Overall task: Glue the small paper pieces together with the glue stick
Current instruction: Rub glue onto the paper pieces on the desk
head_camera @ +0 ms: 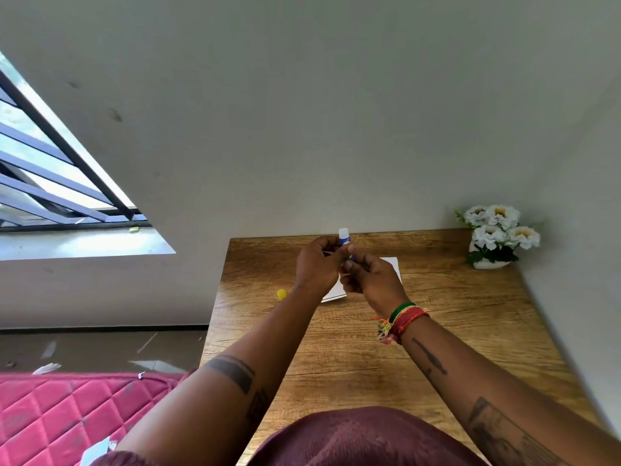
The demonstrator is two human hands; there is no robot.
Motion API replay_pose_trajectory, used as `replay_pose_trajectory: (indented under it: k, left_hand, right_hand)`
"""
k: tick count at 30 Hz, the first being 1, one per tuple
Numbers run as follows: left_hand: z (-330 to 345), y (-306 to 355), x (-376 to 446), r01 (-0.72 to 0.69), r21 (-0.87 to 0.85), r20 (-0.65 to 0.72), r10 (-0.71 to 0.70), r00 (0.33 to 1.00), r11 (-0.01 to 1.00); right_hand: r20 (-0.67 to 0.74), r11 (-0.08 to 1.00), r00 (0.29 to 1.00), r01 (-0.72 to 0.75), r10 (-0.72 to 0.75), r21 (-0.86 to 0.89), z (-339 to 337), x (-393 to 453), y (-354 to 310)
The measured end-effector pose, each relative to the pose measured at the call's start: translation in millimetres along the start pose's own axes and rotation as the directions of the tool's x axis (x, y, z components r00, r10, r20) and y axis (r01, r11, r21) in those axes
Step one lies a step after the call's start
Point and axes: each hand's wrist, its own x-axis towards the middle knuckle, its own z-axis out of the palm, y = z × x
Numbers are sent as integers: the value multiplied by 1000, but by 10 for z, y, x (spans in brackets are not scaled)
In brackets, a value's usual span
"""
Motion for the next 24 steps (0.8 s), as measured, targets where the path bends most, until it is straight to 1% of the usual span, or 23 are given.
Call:
replay_pose_trajectory:
  k: [2, 4, 7, 9, 14, 15, 17, 20, 21, 24]
  left_hand:
    - [-9, -2, -2, 2, 6, -5, -2, 1000, 1000]
    - [-22, -8, 3, -2, 7, 1, 2, 1000, 1000]
    - [-24, -21, 11, -15, 27, 19, 15, 1000, 1000]
    - [-30, -26, 14, -23, 36, 15, 22, 1000, 999]
    - [-62, -12, 43, -14, 20, 17, 14, 1000, 1000]
    - [-58, -6, 48, -11, 14, 20, 11, 1000, 1000]
    - [-42, 0, 48, -8, 8, 22, 8, 1000, 1000]
    - [-17, -4, 41, -20, 28, 31, 19, 999, 999]
    - [-15, -5, 43, -26, 32, 34, 25, 999, 999]
    - [-29, -18, 60, -28, 33, 29, 27, 999, 999]
  right_hand:
    - [15, 1000, 1000, -10, 9, 20, 3, 1, 2]
    - [-12, 998, 1000, -27, 28, 49, 18, 3, 8]
    - [-61, 1000, 998, -21, 22, 9, 27, 11, 12]
    - [-62, 1000, 998, -15, 14, -15, 12, 26, 11]
    - [92, 997, 995, -45, 50, -56, -34, 39, -15]
    - [91, 998, 994, -53, 56, -39, -32, 38, -19]
    - [44, 998, 997, -64, 65, -15, -10, 39, -22]
    - [-59, 998, 998, -42, 39, -52, 9, 53, -24]
    - [-68, 997, 997, -30, 25, -68, -2, 63, -20]
    - [5, 993, 1000, -3, 4, -122, -47, 74, -23]
